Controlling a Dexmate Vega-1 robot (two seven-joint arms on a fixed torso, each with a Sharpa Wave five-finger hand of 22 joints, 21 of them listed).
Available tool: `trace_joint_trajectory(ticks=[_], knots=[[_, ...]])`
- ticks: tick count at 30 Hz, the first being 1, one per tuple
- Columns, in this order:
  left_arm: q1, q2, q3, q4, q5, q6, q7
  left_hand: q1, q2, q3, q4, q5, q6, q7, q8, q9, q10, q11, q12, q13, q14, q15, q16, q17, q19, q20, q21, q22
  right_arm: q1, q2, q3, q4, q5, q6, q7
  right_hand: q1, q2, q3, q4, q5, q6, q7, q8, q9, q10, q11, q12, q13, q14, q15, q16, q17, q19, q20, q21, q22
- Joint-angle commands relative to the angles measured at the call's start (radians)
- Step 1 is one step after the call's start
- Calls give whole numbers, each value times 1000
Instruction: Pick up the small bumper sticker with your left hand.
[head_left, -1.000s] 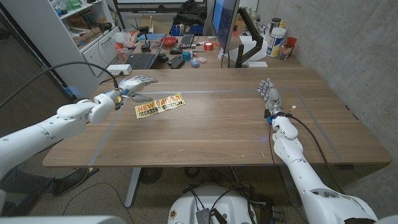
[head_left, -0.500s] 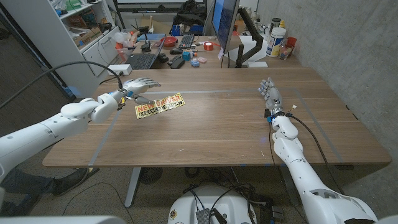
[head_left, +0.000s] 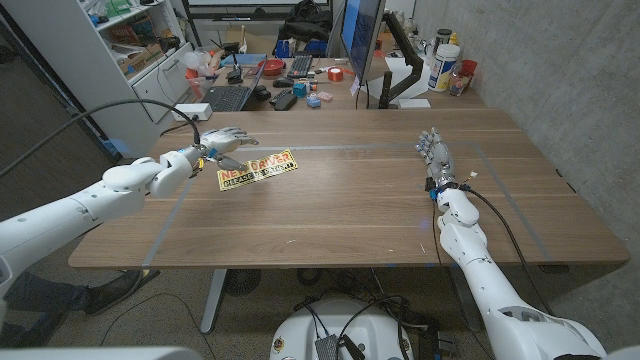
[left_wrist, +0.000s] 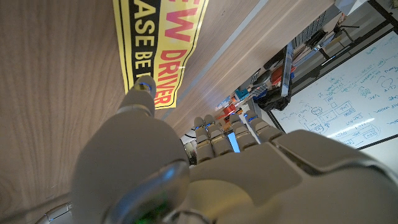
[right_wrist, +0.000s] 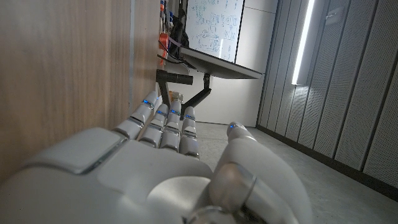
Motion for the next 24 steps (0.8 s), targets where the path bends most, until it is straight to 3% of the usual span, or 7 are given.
trace_joint_trajectory(ticks=[1, 9, 24], knots=[[-25, -23, 24, 28, 25, 24, -21, 6, -5, -8, 1, 10, -20, 11, -7, 3, -11, 5, -5, 1, -7, -24, 3, 5, -8, 9, -6, 6, -4, 0, 4, -1, 5, -5, -3, -3, -5, 2, -9, 4, 5, -6, 1, 2, 8, 3, -3, 2, 12, -2, -1, 0, 5, 0, -2, 2], [-53, -50, 56, 56, 49, 21, -35, 2, -4, -17, 9, 16, -66, 32, -27, 3, -56, 12, -23, 3, -26, -28, 0, 7, -22, 16, -12, 7, -2, 3, 8, 3, 10, -4, -1, -5, -5, 2, -9, 5, 5, -8, 1, 2, 10, 3, -5, 2, 14, -2, -1, 0, 5, 2, -5, 3], [-72, -78, 96, 84, 67, 14, -10, -1, 0, -25, 16, 20, -89, 34, -34, 4, -77, 14, -24, 4, -34, -33, 3, 9, -35, 26, -16, 8, 0, 8, 7, 5, 11, -3, 2, -7, -5, 0, -10, 5, 5, -9, 1, 2, 13, 1, -7, 2, 15, -2, -2, 0, 4, 4, -13, 3]])
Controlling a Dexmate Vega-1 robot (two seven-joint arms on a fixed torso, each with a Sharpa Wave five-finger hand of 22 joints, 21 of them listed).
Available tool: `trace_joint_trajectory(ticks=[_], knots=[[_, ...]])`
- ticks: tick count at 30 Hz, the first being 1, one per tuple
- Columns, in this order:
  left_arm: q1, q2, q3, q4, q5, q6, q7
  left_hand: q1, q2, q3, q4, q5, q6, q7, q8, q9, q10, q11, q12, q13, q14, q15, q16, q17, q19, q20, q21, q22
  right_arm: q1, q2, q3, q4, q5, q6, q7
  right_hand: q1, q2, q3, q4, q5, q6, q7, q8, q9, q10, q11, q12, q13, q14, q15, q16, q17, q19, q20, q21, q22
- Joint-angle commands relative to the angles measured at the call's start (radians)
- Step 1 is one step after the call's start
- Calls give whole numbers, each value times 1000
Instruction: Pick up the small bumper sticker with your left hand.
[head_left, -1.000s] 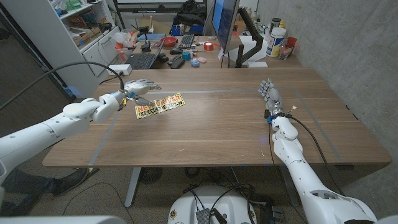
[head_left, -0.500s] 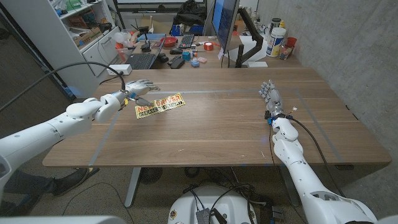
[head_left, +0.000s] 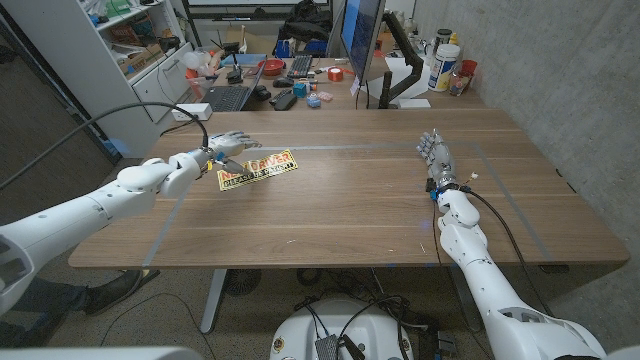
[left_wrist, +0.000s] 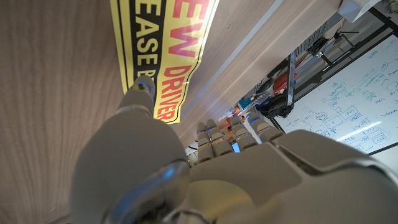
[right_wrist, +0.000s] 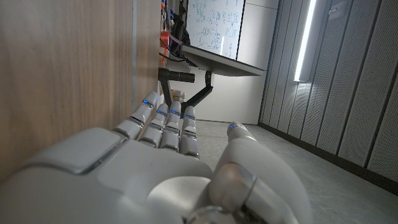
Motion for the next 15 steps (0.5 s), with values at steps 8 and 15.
trace_joint_trajectory(ticks=[8, 15], knots=[[-8, -27, 29, 27, -13, 1, 31, -2, 1, -6, 4, 8, 31, -3, 14, 3, 21, -5, 10, 2, 17, -32, 10, 4, 2, 10, 2, 4, 7, 0, -1, 4, 0, -1, 8, -8, -4, 4, -7, 5, 2, -6, 1, 1, 11, 4, -1, 2, 7, -1, -3, 0, 4, 5, -8, 3], [-9, -39, 37, 43, -31, -2, 33, -4, 2, -10, 7, 9, 46, -6, 20, 3, 31, 0, 14, 2, 21, -35, 11, 5, 4, 12, 3, 4, 10, -4, -2, 5, -2, -8, 12, -9, -4, 3, -8, 5, 2, -6, 1, 1, 13, 3, -2, 2, 8, -1, -3, 0, 5, 6, -11, 3]])
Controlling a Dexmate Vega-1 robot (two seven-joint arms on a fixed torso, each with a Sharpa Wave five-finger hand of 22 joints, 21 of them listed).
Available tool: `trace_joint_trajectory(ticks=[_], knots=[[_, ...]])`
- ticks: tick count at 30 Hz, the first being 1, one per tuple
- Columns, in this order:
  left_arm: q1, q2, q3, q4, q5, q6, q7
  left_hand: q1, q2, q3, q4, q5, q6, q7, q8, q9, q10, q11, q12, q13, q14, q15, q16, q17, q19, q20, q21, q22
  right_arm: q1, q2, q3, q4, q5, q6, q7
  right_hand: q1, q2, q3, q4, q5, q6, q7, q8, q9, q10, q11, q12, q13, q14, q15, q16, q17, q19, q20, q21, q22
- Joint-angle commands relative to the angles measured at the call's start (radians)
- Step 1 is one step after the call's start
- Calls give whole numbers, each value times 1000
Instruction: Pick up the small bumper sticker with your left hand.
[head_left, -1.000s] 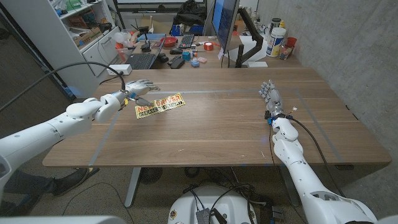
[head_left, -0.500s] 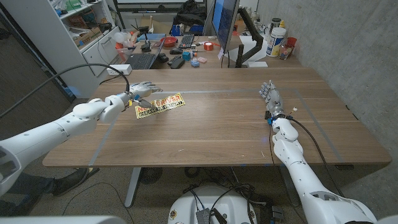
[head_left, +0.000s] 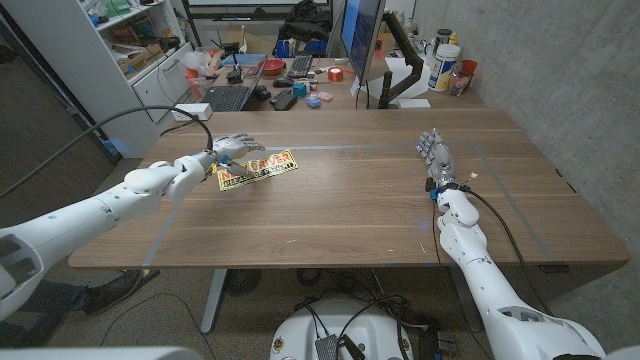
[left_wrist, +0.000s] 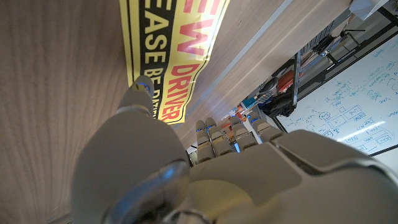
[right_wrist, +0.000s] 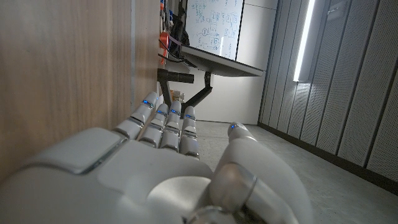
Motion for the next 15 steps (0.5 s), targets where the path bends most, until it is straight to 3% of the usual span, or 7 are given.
trace_joint_trajectory(ticks=[1, 15], knots=[[-2, -20, 15, 26, -27, -3, 11, -5, 2, -6, 3, 5, 14, 1, 8, 3, 6, 4, 9, 2, 10, -29, 6, 5, 1, 7, 3, 4, 6, -6, -2, 1, -4, -9, 6, -4, 1, 3, -8, 5, 2, -7, 1, 1, 9, 0, -3, 3, 8, -1, -3, 0, 5, 6, -4, 3], [-11, -63, 34, 92, -79, -20, 35, -6, 3, -10, 6, 7, 23, 1, 10, 3, 11, 1, 10, 2, 17, -31, 8, 5, 2, 13, 4, 4, -4, -11, -1, -18, -6, -25, -1, -5, 1, 2, -9, 5, 2, -7, 1, 1, 10, 1, -6, 3, 8, -1, -5, 0, 6, 6, -10, 4]])
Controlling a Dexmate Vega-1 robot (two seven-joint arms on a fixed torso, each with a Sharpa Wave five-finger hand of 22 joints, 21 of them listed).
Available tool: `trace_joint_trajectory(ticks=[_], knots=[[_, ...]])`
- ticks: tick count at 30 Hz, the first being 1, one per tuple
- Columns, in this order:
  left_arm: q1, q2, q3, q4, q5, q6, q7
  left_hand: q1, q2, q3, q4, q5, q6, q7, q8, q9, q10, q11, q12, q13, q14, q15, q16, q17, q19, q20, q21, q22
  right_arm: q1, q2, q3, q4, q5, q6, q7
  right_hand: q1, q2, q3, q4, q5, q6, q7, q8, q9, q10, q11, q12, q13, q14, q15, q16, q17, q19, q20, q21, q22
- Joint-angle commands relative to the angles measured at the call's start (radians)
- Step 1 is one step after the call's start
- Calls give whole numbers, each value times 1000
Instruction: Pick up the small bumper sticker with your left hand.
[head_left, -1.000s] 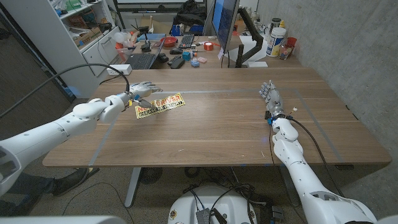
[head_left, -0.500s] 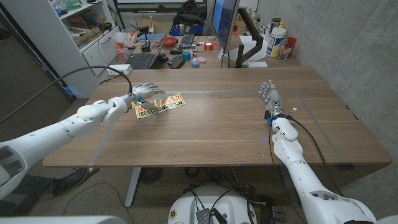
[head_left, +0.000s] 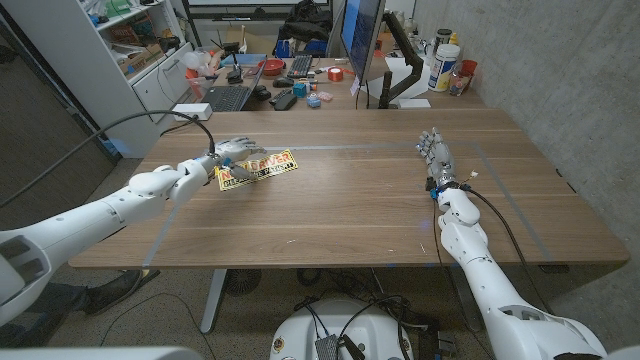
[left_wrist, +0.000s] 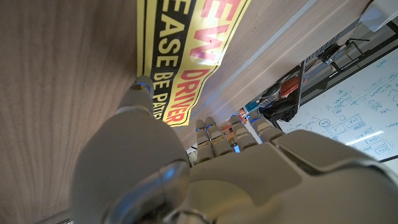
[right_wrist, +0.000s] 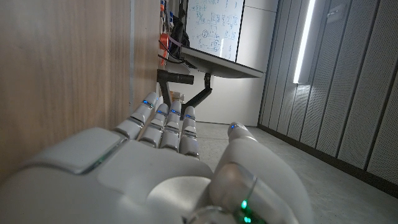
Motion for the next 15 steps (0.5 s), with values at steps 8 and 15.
trace_joint_trajectory(ticks=[8, 15], knots=[[5, -76, 21, 116, -115, -25, 65, -3, 3, -13, 3, 12, 70, 0, 27, 3, 45, -5, 22, 1, 47, -40, 18, 4, 14, 23, 8, 4, -9, -4, 0, -14, -2, -15, -4, -5, 2, 2, -11, 5, 2, -7, 1, 1, 10, 0, -7, 3, 10, 0, -5, 0, 7, 7, -5, 4], [21, -90, 22, 137, -172, -21, 87, 5, 3, -19, 2, 16, 130, -4, 45, 2, 107, -1, 37, -1, 95, -47, 29, 3, 38, 31, 15, 4, -5, -5, -1, -9, -3, -14, 0, -6, 2, 2, -11, 5, 1, -7, 1, 1, 10, -1, -9, 3, 9, 1, -5, 0, 7, 7, -8, 4]])
